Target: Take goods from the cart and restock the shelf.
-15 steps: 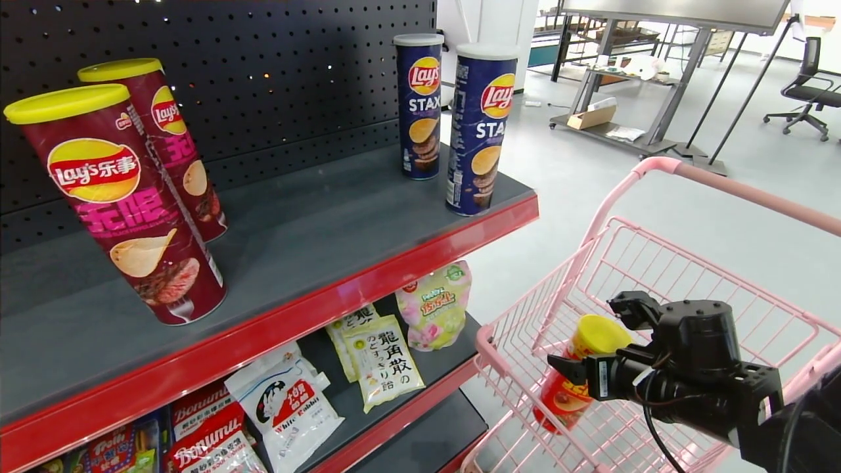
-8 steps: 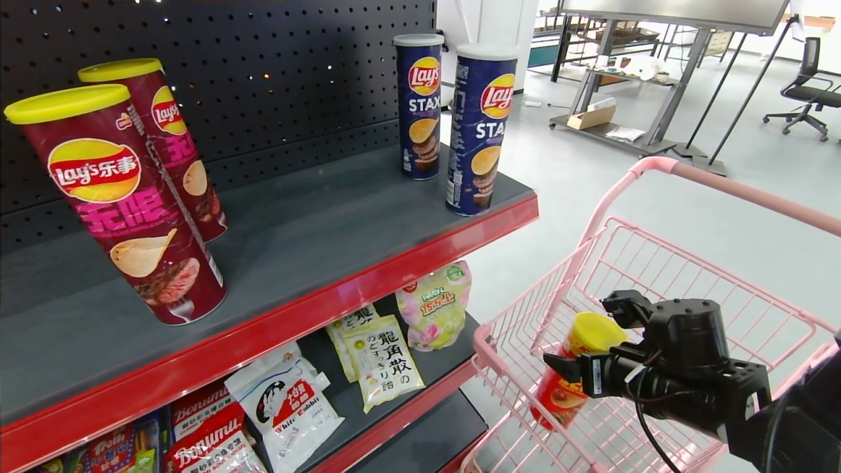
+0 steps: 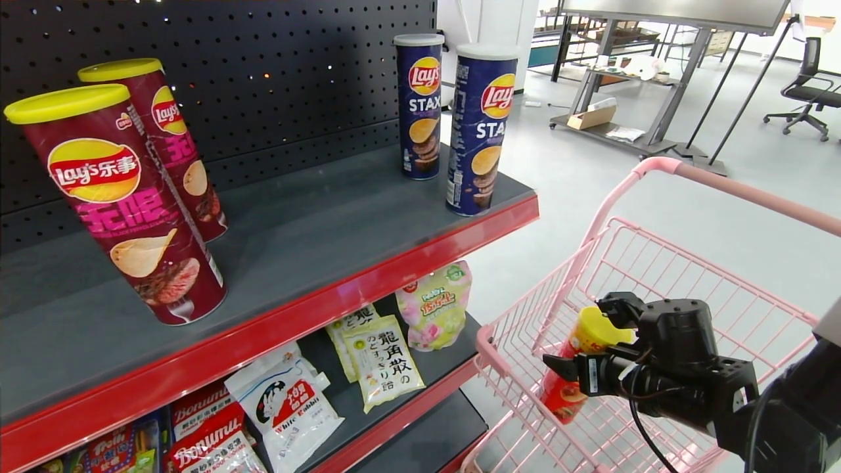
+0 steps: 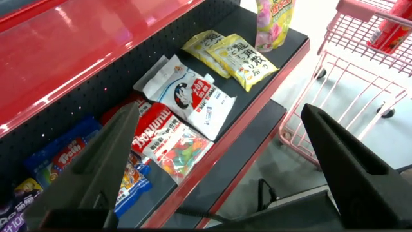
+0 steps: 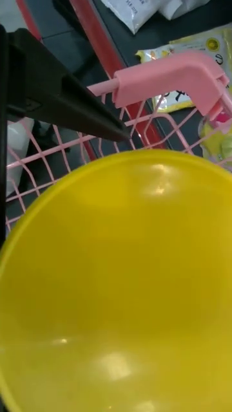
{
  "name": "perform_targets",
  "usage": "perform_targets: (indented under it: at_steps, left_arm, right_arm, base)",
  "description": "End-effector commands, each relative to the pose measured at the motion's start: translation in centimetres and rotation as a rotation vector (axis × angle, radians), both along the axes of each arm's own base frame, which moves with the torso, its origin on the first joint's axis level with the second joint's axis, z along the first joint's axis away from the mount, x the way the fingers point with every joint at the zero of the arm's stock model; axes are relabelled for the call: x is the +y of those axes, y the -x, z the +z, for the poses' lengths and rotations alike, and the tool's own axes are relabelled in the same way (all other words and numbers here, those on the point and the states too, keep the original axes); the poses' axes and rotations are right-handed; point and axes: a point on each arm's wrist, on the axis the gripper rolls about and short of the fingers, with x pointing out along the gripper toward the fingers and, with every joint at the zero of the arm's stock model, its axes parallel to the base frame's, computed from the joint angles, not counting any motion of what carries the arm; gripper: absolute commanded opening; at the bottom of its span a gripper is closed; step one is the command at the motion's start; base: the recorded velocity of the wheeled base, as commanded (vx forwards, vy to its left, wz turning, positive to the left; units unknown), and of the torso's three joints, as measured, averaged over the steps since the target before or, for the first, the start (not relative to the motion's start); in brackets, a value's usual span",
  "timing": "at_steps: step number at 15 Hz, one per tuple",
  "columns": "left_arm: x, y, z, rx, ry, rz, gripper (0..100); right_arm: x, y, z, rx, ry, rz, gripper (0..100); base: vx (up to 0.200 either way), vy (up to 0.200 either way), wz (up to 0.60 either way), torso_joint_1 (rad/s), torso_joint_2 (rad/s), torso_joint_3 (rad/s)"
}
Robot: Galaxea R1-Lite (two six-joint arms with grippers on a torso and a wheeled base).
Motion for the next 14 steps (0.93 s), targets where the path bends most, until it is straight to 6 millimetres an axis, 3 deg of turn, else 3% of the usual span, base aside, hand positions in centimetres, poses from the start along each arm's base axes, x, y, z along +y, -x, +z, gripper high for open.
perform_targets:
  at_steps: [1,14]
  left_arm:
    - [0.0,-0.02,0.01,0.001,-0.001,-0.001,100]
    - [0.0,-0.02,0.01,0.001,-0.001,-0.001,100]
  right_arm:
    - [0.04,-0.23,0.08,-0.008,-0.003,-0.001,100]
    - [-0.61,-0.98,-0.39,-0.01,0.032,-0.071,100]
  base:
    - [0.0,0.0,0.0,0.0,0.0,0.0]
    - [0.0,0.0,0.0,0.0,0.0,0.0]
